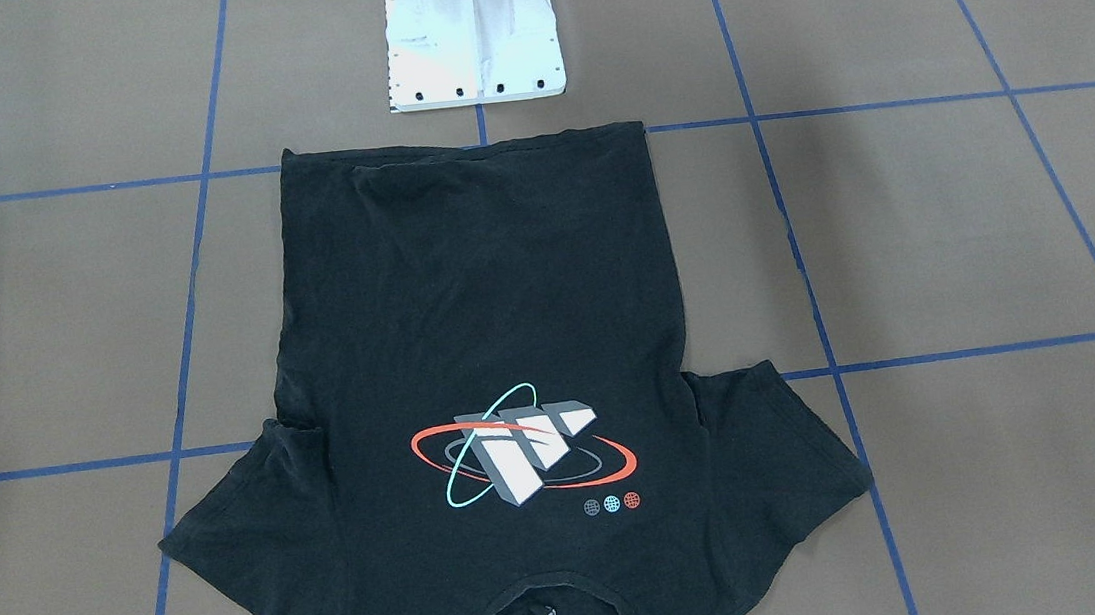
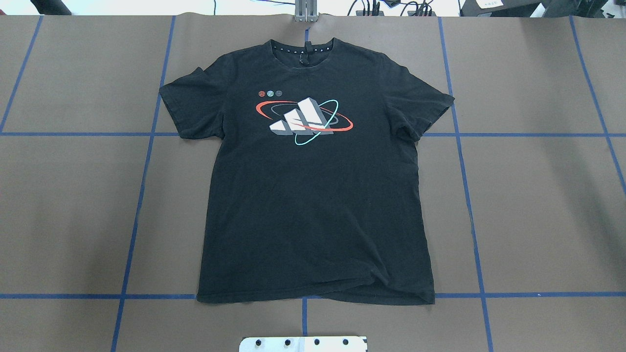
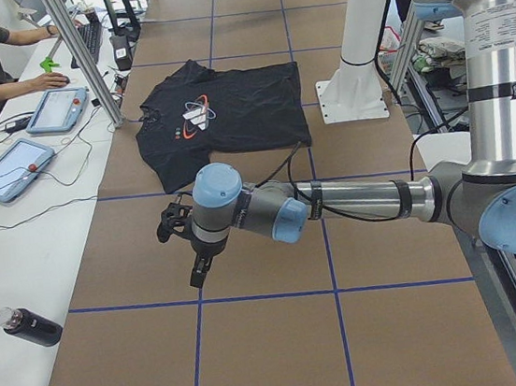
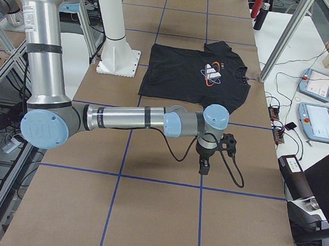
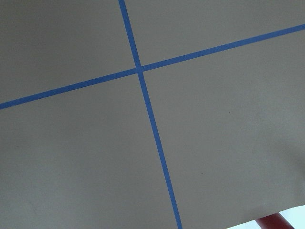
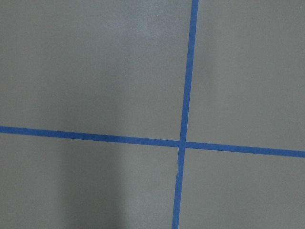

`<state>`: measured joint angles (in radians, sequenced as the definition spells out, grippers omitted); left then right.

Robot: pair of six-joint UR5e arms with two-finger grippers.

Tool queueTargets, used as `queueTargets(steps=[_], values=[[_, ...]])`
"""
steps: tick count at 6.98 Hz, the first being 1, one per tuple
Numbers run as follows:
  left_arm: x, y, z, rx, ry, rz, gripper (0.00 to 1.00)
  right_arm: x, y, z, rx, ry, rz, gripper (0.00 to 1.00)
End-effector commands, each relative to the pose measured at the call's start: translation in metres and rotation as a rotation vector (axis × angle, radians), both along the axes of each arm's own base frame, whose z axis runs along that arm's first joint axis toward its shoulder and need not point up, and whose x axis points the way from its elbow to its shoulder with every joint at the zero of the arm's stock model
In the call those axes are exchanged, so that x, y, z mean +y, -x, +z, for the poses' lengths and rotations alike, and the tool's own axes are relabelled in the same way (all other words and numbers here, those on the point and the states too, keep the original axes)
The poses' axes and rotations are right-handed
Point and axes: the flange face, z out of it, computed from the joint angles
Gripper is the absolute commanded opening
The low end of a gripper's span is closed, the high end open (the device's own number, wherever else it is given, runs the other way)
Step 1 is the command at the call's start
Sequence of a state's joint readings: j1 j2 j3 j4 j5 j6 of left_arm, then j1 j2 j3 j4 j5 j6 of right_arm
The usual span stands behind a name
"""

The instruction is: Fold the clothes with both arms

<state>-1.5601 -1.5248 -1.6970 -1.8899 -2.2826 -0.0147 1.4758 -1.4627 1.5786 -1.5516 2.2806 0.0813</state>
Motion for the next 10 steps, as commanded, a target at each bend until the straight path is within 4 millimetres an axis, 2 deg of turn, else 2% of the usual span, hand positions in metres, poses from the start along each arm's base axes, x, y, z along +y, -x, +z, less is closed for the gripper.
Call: queueTargets(steps=[1, 3, 6, 7, 8, 9, 10], values=[[0.0, -0.001, -0.002, 0.01, -0.001, 0.003, 1.0, 0.0, 0.0, -0.001, -0.004, -0.003, -0.001, 1.0], [0.009, 0.0, -0.002, 0.001, -0.003, 0.001, 1.0, -0.001, 0.005, -0.003, -0.006, -0.005, -0.007, 1.0], [0.009, -0.001, 0.0, 0.011, 0.0, 0.004, 1.0, 0.002, 0.007, 0.001, -0.015, -0.093, -0.012, 1.0], [0.009, -0.001, -0.004, 0.013, -0.009, 0.004, 1.0, 0.001, 0.018, -0.007, -0.023, -0.109, -0.032, 1.0], [0.01, -0.004, -0.004, 0.037, -0.008, 0.019, 1.0, -0.003, 0.043, -0.014, -0.055, -0.136, -0.077, 1.0], [0.01, -0.005, -0.01, 0.052, -0.041, 0.025, 1.0, -0.011, 0.088, -0.032, -0.072, -0.189, -0.138, 1.0], [0.009, -0.005, -0.008, 0.054, -0.048, 0.024, 1.0, -0.032, 0.142, -0.06, -0.102, -0.156, -0.117, 1.0]])
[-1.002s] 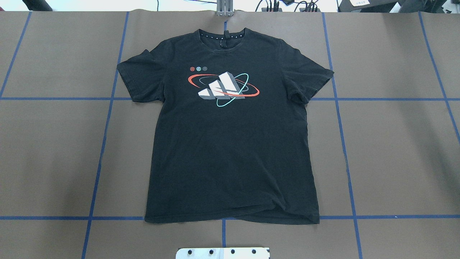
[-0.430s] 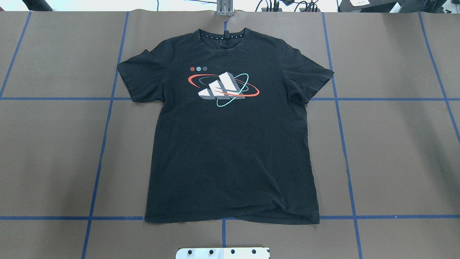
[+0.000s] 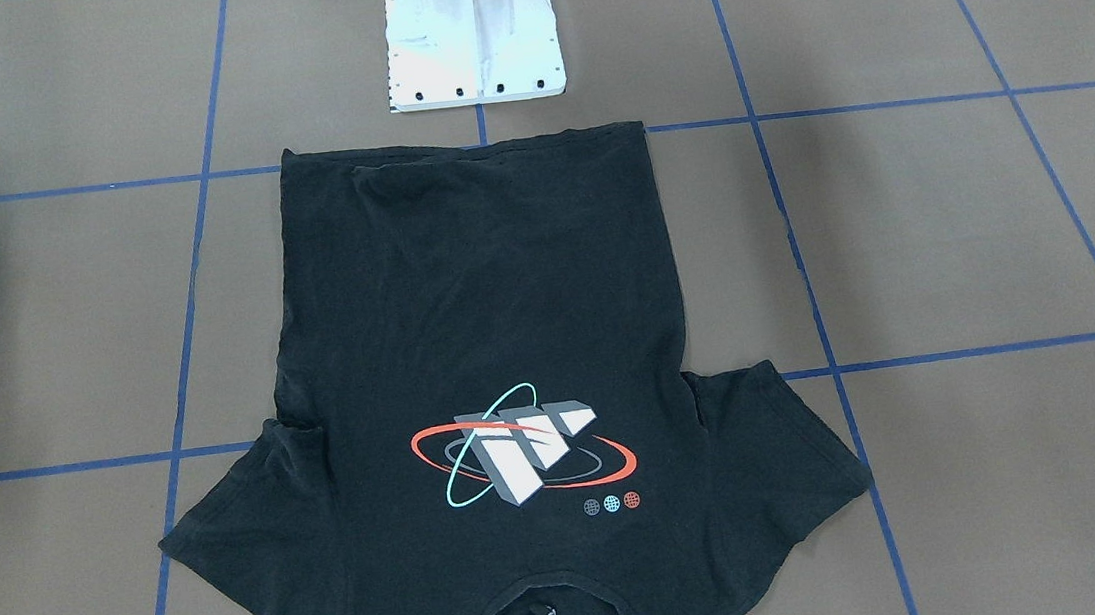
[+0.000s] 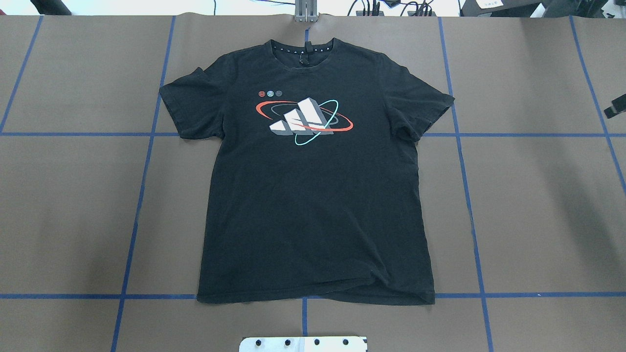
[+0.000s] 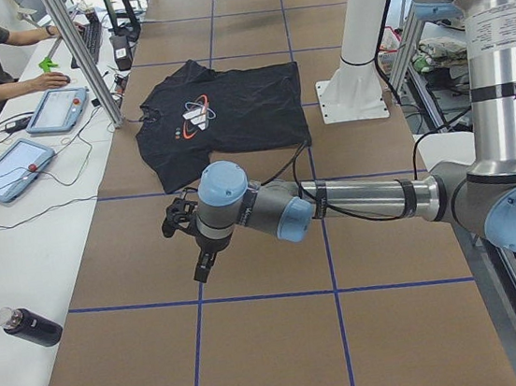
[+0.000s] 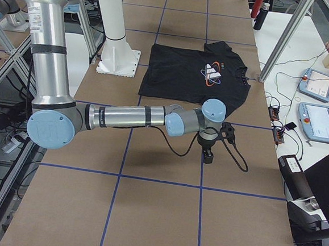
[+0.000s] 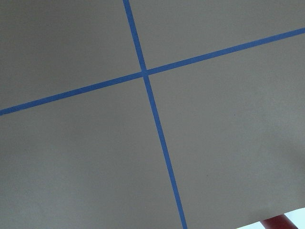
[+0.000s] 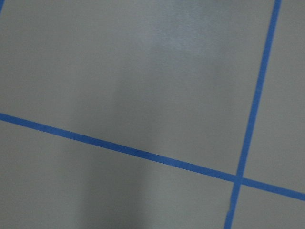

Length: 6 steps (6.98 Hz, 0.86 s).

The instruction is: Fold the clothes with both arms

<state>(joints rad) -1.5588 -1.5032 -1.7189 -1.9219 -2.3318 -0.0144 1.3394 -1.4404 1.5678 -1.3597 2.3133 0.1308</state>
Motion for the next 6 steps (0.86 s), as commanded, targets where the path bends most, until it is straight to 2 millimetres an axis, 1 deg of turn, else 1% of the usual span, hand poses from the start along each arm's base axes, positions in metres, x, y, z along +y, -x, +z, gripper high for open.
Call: queueTargets(steps=[1, 2, 3, 4, 5, 6], values=[[0.0, -0.001, -0.001, 0.008, -0.015, 0.001, 1.0, -0.04, 0.097, -0.07, -0.068, 0.048, 0.047, 1.0], [0.0, -0.001, 0.001, 0.008, -0.012, 0.001, 1.0, -0.052, 0.137, -0.098, -0.091, 0.132, 0.103, 1.0], [0.0, -0.002, 0.003, 0.008, -0.008, 0.005, 1.0, -0.07, 0.166, -0.119, -0.1, 0.186, 0.148, 1.0], [-0.001, -0.002, 0.003, 0.008, -0.01, 0.005, 1.0, -0.098, 0.182, -0.138, -0.128, 0.268, 0.241, 1.0], [0.0, -0.002, 0.003, 0.008, -0.008, 0.005, 1.0, -0.102, 0.203, -0.127, -0.192, 0.285, 0.306, 0.98], [0.0, -0.002, 0.002, 0.01, -0.01, 0.005, 1.0, -0.106, 0.211, -0.102, -0.247, 0.289, 0.353, 0.98]])
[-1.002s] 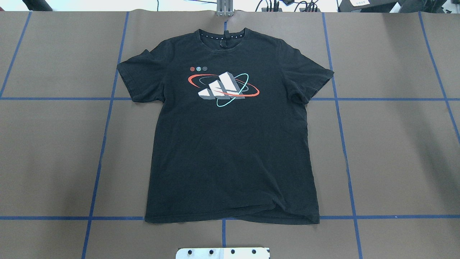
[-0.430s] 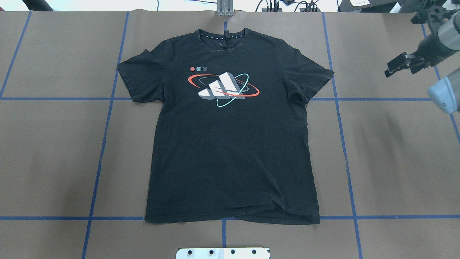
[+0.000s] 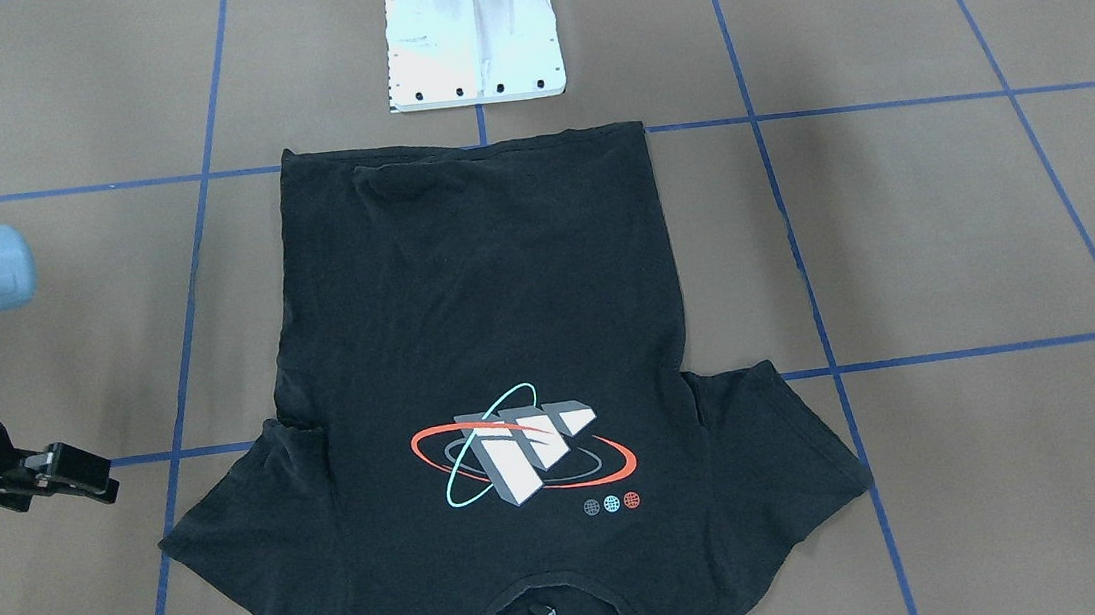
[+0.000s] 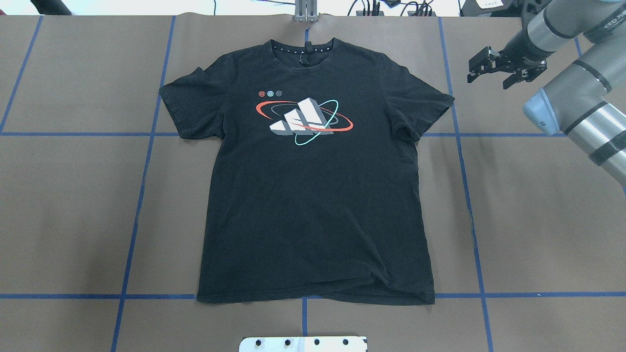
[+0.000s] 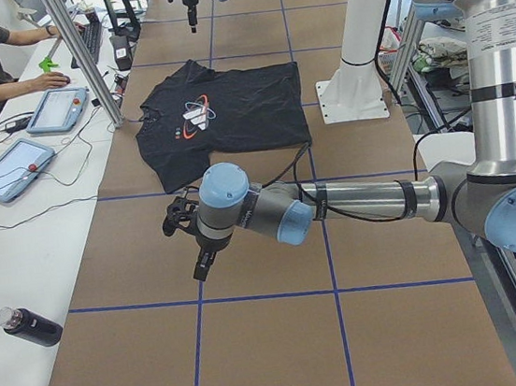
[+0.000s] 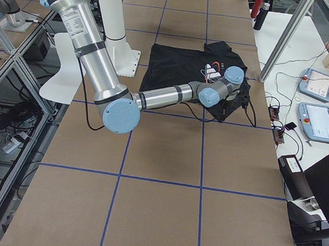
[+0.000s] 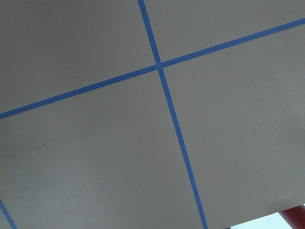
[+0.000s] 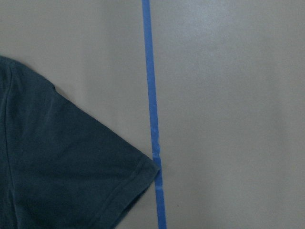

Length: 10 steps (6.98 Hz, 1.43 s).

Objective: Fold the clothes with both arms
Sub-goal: 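Move the right gripper toward the shirt's shoulder farthest from the robot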

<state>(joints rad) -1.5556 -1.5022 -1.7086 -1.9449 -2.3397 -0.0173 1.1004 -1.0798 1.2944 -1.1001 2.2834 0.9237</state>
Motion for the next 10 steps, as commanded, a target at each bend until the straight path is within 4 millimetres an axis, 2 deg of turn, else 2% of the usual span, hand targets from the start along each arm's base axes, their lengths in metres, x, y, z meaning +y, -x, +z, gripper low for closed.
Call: queueTargets(steps=[1, 3, 5, 7, 10], values=[[0.0, 0.0, -0.005, 0.002, -0.009, -0.001, 1.0, -0.009, 0.017, 0.027, -0.051, 0.02, 0.112, 0.96], [0.0, 0.0, -0.007, 0.003, -0.014, 0.001, 1.0, 0.002, 0.054, 0.035, 0.01, -0.014, 0.122, 0.96], [0.0, 0.0, -0.006, 0.002, -0.014, 0.003, 1.0, 0.009, 0.073, 0.039, 0.033, -0.024, 0.114, 0.89], [0.0, 0.0, -0.008, 0.002, -0.02, 0.003, 1.0, 0.01, 0.078, 0.041, 0.043, -0.024, 0.115, 0.79], [0.0, 0.0, -0.009, 0.003, -0.029, 0.002, 1.0, 0.009, 0.081, 0.043, 0.056, -0.029, 0.121, 0.76]])
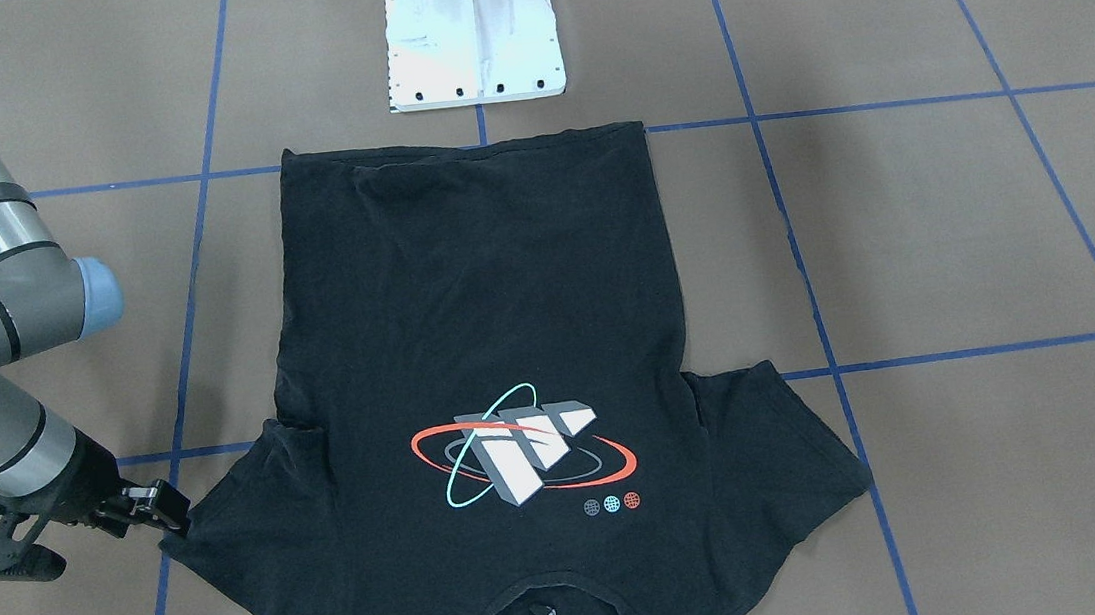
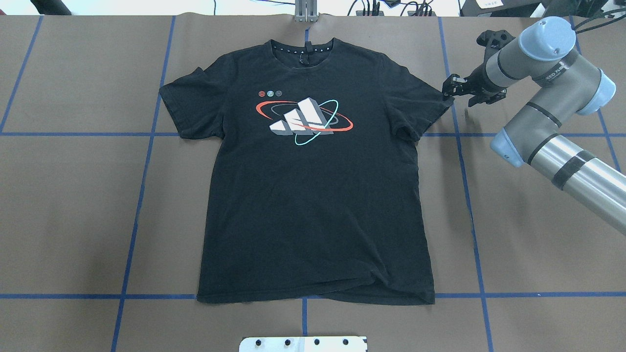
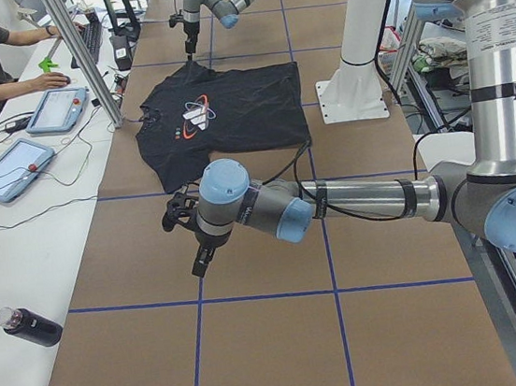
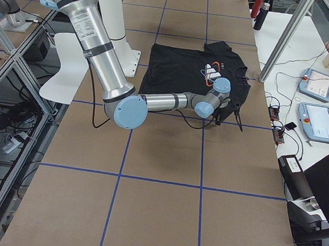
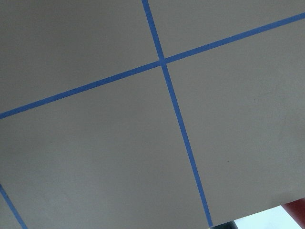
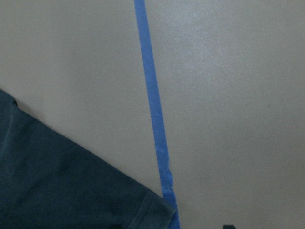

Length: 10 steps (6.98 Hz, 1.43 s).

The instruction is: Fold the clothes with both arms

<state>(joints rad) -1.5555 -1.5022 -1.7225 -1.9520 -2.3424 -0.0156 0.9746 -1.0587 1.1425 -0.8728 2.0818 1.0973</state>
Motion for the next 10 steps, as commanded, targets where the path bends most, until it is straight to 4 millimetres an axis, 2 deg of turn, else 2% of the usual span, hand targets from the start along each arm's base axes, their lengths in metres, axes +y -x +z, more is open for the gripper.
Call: queueTargets(steps=[1, 2, 3, 5, 8, 10], values=[[0.0, 0.0, -0.0011, 0.001, -0.009, -0.001, 1.0, -0.0044, 0.0071, 0.0014, 0.021, -0.006, 0.012, 0.75], [0.0, 0.0, -0.0011, 0.001, -0.009, -0.001, 1.0, -0.0047, 0.0071, 0.0031, 0.025, -0.005, 0.014, 0.73], [-0.0001, 0.0001, -0.001, -0.001, -0.009, -0.001, 1.0, -0.0048, 0.0071, 0.0037, 0.025, -0.005, 0.014, 0.67], [-0.0001, 0.0001, -0.0012, -0.001, -0.01, -0.001, 1.0, -0.0038, 0.0078, 0.0051, 0.027, -0.005, 0.011, 0.67], [-0.0001, 0.0001, -0.0004, -0.001, -0.01, 0.0, 1.0, -0.0042, 0.0076, 0.0052, 0.03, -0.006, 0.015, 0.59], [-0.0001, 0.0001, 0.0006, -0.001, -0.006, -0.001, 1.0, -0.0047, 0.0097, 0.0034, 0.034, -0.011, 0.018, 0.59]])
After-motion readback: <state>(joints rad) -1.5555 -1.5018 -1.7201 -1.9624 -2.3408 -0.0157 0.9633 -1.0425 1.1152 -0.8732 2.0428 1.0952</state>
